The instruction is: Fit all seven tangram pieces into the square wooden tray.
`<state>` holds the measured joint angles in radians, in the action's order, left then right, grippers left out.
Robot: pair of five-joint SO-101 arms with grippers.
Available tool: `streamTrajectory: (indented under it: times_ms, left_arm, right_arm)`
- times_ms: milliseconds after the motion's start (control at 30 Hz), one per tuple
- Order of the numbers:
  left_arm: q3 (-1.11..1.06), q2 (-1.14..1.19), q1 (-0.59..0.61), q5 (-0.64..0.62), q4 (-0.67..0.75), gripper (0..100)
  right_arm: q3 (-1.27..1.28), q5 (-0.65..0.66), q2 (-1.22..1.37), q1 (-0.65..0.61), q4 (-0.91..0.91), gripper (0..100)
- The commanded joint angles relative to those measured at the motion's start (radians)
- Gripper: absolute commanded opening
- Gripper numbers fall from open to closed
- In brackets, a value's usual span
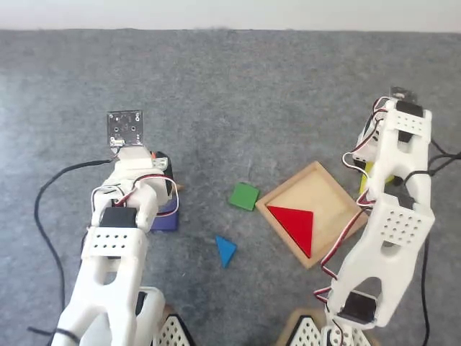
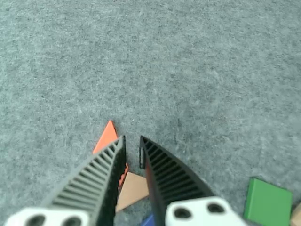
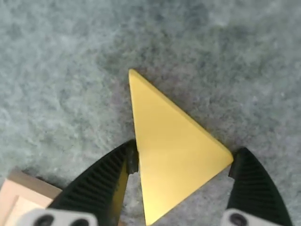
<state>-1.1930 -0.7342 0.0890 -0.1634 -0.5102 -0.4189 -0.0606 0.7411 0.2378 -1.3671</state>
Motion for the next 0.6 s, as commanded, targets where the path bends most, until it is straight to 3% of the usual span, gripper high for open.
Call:
streamTrajectory:
  times_ms: [0,567]
  left_arm:
    - [0.007,0.002,-0.009,0.011,0.028,5]
    - [0.007,0.002,-0.008,0.011,0.028,5]
  right_arm:
    - [-0.051,0.037,-0.005,-0.012,-0.001,27.5]
    - [-0.051,0.140,-0.269,-0.071,-0.111,25.6]
